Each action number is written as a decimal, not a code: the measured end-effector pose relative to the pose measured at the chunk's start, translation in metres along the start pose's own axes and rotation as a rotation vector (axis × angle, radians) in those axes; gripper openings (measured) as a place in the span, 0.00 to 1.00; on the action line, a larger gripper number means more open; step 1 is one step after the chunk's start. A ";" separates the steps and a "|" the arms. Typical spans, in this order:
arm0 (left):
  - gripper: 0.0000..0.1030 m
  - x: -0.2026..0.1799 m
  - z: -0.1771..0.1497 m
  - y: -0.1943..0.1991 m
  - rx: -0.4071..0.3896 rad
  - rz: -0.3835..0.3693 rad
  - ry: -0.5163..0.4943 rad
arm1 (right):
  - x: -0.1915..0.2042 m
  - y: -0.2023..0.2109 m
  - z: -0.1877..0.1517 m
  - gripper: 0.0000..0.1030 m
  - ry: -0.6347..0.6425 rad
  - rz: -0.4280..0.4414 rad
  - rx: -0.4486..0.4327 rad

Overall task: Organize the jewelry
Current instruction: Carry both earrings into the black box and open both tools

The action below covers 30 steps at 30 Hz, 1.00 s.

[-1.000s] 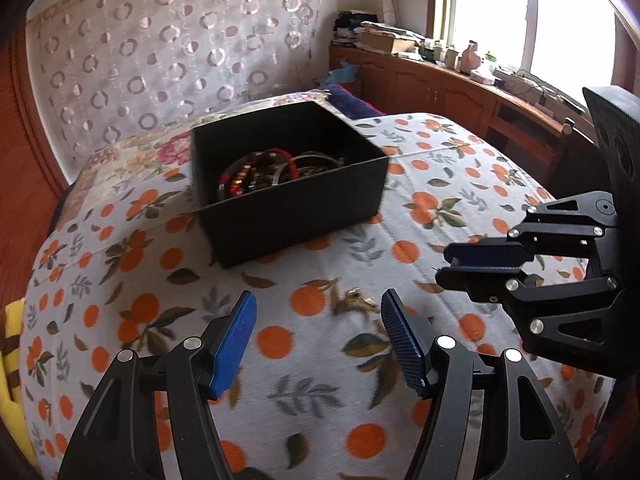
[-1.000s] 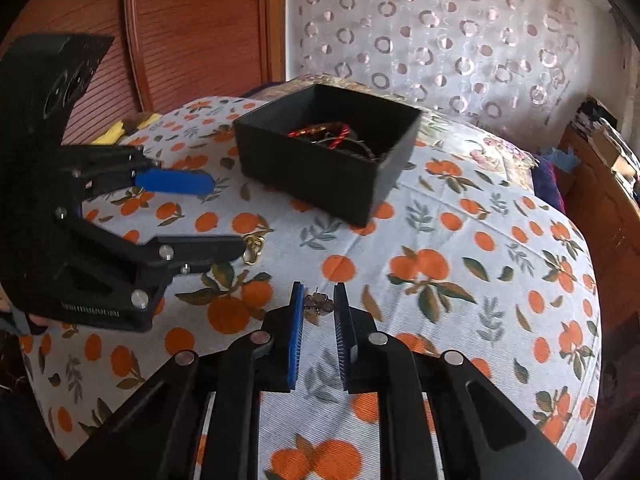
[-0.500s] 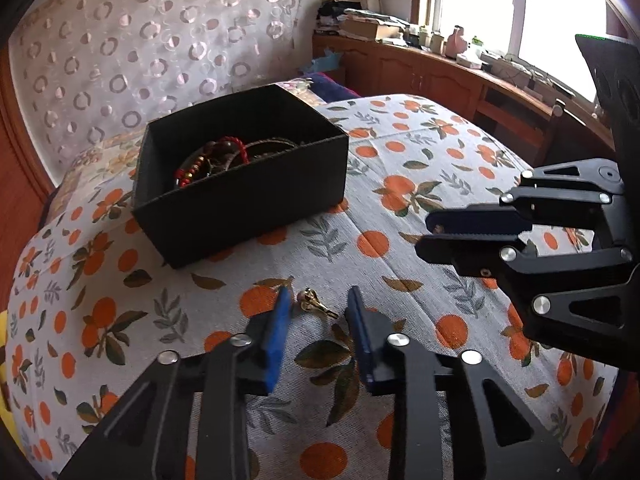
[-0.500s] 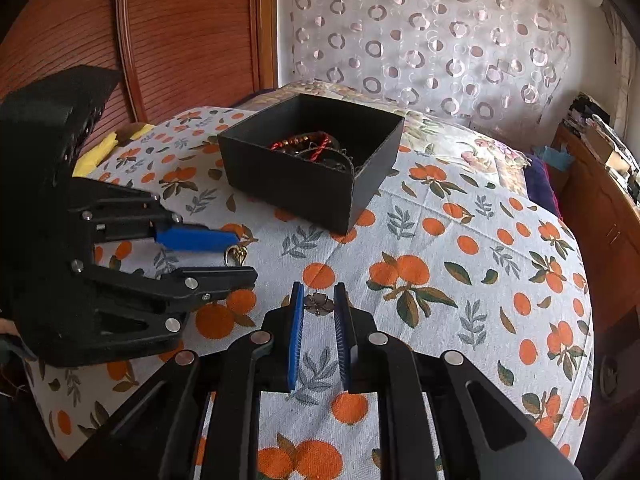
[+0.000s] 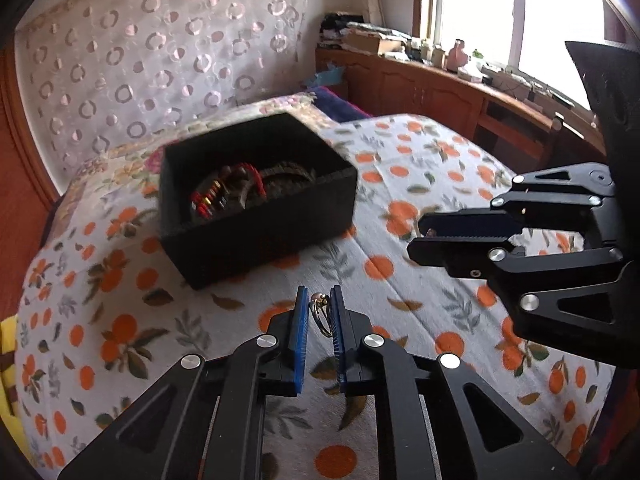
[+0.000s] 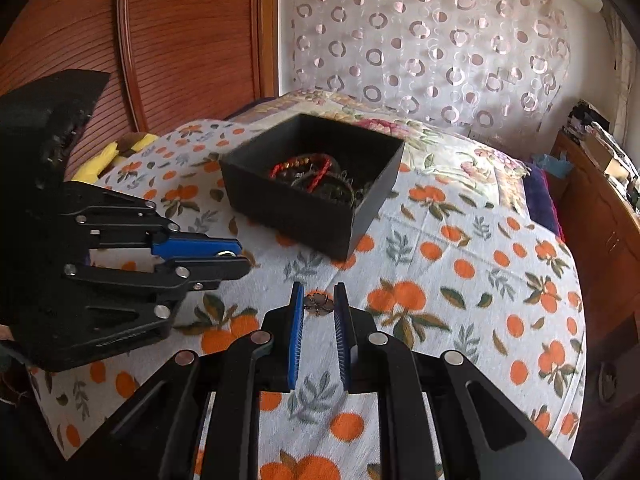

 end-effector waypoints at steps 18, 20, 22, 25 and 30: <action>0.10 0.043 0.041 0.028 -0.053 0.077 0.060 | -0.022 -0.020 0.072 0.16 -0.075 0.009 -0.023; 0.10 0.047 0.043 0.026 -0.051 0.079 0.071 | -0.025 -0.024 0.074 0.16 -0.088 0.023 -0.024; 0.10 0.052 0.045 0.024 -0.047 0.081 0.083 | -0.027 -0.027 0.076 0.17 -0.098 0.046 -0.025; 0.10 0.060 0.050 0.017 -0.035 0.083 0.102 | -0.028 -0.030 0.078 0.17 -0.104 0.064 -0.021; 0.10 0.069 0.058 0.009 -0.025 0.084 0.124 | -0.027 -0.029 0.080 0.17 -0.104 0.071 -0.021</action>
Point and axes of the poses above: each gripper's, at about its wrist camera, not at the fingertips, and y roughly against the way its jaws point, x to its left, z to its top, the point moved 2 cm from there along -y, roughly the way its jaws point, and after that the axes turned 13 degrees about x, right-handed, at the moved point
